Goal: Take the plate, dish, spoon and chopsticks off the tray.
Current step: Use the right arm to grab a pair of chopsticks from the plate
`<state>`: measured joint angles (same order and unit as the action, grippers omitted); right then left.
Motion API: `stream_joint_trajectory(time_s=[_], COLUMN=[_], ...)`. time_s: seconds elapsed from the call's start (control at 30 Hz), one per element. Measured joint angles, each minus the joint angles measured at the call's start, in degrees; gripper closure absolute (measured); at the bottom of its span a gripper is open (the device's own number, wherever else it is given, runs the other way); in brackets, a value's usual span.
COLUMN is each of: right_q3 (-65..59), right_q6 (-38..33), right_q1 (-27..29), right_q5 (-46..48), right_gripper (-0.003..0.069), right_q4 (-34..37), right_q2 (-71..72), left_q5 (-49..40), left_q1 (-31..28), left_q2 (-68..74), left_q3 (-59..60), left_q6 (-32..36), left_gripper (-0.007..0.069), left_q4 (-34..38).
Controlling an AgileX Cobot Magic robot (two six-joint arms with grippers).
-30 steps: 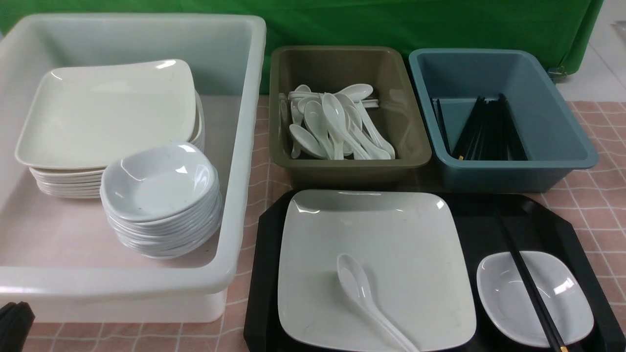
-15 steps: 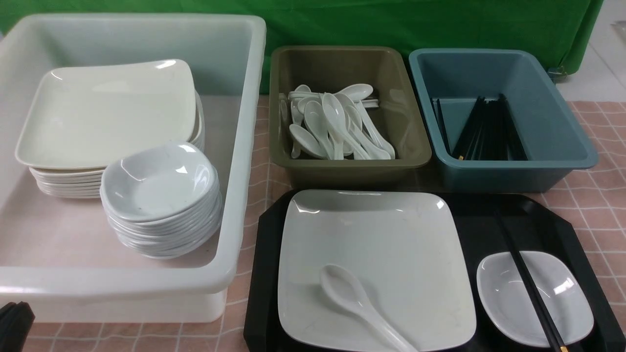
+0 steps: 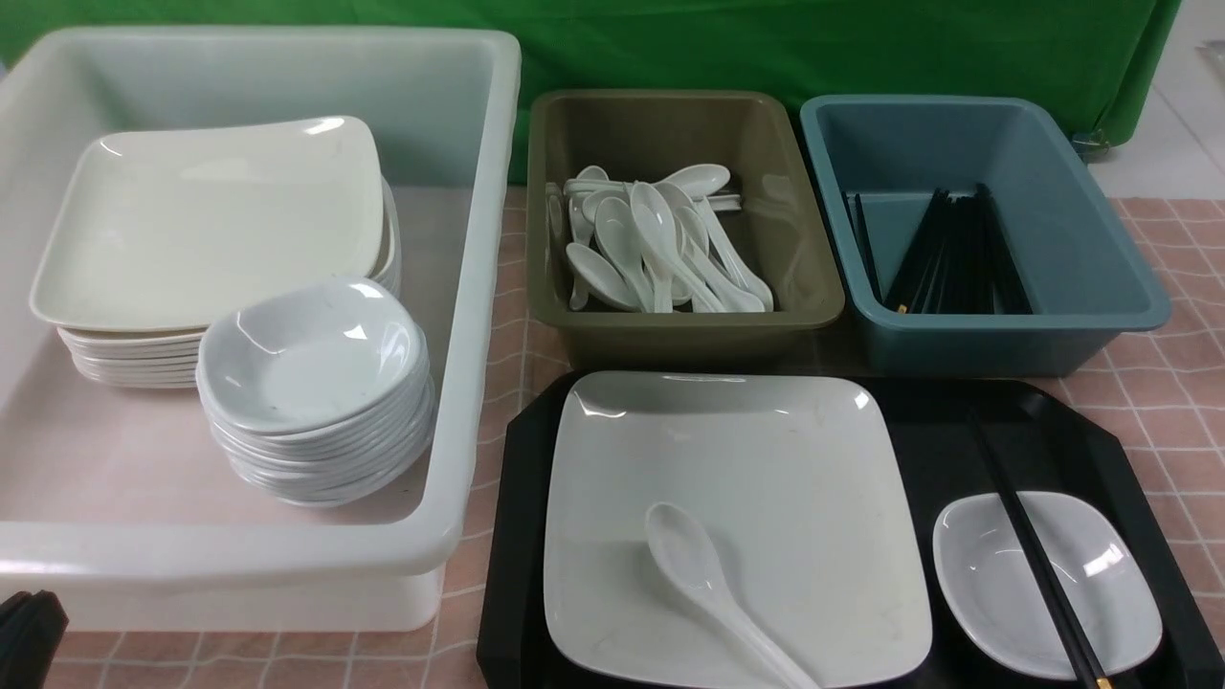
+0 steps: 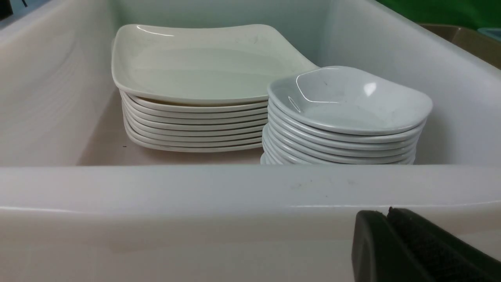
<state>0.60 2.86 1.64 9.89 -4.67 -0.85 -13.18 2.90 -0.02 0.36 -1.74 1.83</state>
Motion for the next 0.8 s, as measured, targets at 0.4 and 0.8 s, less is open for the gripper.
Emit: stream_joint_trajectory(time_s=[0.4,0.8], right_q3=[0.0,-0.41], right_q6=[44.0,47.21], right_q1=[0.0,0.0], right_q5=[-0.3,-12.93], right_gripper=[0.0417,0.0417], right_q4=[4.67,4.67], right_q2=[0.0,0.0], left_q5=[0.0,0.0], left_q1=[0.0,0.0], left_q2=[0.0,0.0], left_q3=[0.0,0.0], left_q6=[0.0,0.0], left_gripper=[0.0603,0.0603], left_q4=[0.0,0.0])
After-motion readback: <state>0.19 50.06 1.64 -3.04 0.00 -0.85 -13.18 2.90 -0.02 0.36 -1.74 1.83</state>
